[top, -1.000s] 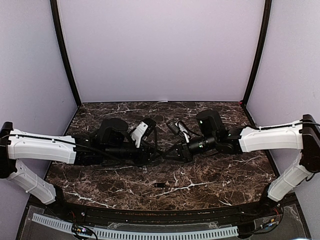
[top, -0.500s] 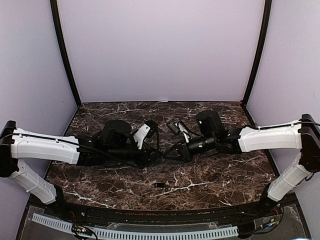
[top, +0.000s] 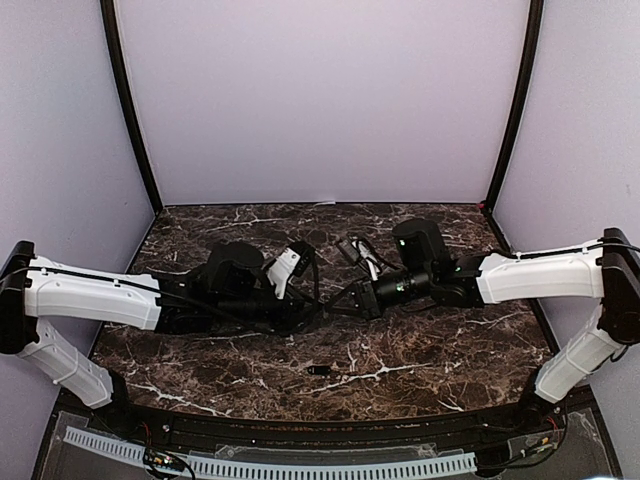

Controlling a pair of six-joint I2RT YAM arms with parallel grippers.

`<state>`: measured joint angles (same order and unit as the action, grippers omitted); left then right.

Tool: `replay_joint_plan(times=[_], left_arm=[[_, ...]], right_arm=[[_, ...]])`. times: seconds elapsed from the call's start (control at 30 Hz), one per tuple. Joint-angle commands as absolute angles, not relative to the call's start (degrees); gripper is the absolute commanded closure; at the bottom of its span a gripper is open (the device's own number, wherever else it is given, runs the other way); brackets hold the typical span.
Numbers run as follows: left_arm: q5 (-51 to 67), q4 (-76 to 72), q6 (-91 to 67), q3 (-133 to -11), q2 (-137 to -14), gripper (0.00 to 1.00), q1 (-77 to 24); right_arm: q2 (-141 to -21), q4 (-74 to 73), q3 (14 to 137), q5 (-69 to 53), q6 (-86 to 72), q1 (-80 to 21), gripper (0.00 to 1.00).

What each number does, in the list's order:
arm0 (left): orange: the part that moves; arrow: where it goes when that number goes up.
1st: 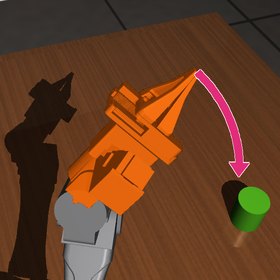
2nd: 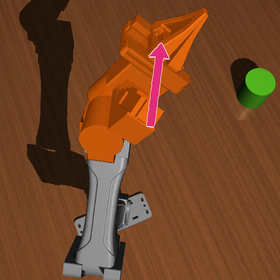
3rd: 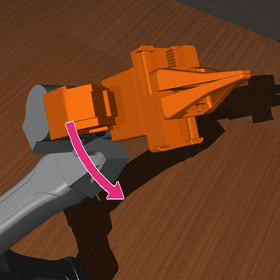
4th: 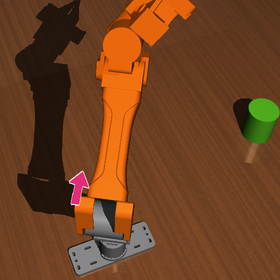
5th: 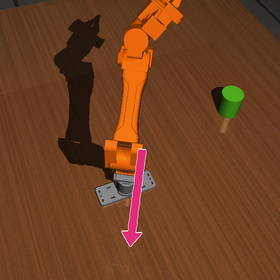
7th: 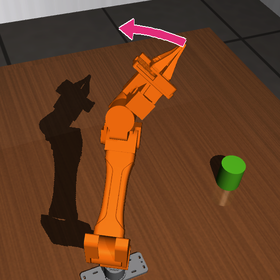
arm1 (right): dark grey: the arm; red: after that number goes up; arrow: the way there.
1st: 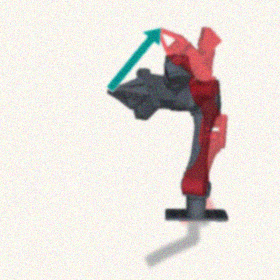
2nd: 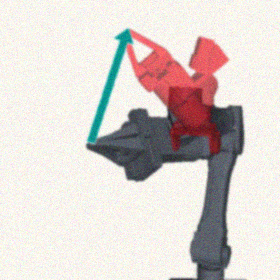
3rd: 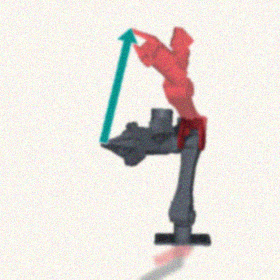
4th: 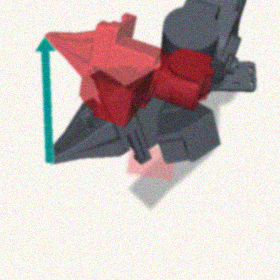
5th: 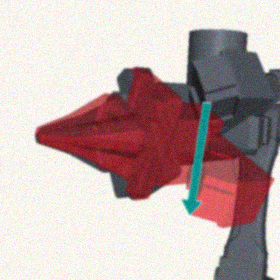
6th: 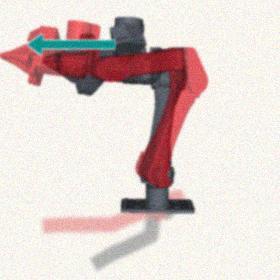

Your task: Remove the keys from the keyring

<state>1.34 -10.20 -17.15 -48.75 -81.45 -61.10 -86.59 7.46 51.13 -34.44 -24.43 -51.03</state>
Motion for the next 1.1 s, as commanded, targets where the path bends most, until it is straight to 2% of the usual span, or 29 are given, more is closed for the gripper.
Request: replay_joint_plan(times=[0.0,0.2,0.4,0.53,0.8,0.93,1.07], left_arm=[[-1.35,-14.36,-14.4,-45.77,-79.63,1.0,-61.94],[-4.58,-19.59,-11.02,-42.98,-78.92,1.0,-62.38],[-8.02,-24.15,-13.52,-39.46,-75.38,0.99,-62.4],[-6.61,-25.9,-14.81,-37.74,-72.91,0.84,-62.39],[-3.89,-21.67,-16.48,-43.69,-75.27,0.59,-62.32],[-5.92,-24.06,-17.02,-42.13,-75.26,0.5,-62.19],[-3.79,-31.81,-16.41,-37.32,-74.55,0.47,-61.79]], right_arm=[[-87.04,13.63,51.86,-35.65,-30.49,-50.89,1.0],[-88.06,15.36,52.51,-38.73,-35.67,-50.89,1.0],[-87.75,12.36,52.79,-36.27,-33.04,-50.89,1.0],[-88.22,12.24,52.91,-36.28,-32.8,-50.93,1.0],[-88.44,6.98,54.97,-31.8,-29.4,-51.5,1.0],[-89.24,-6.89,59.62,-25.97,-23.95,-51.6,1.0],[-87.94,-15.81,61.39,-25.7,-22.86,-51.36,1.0]])
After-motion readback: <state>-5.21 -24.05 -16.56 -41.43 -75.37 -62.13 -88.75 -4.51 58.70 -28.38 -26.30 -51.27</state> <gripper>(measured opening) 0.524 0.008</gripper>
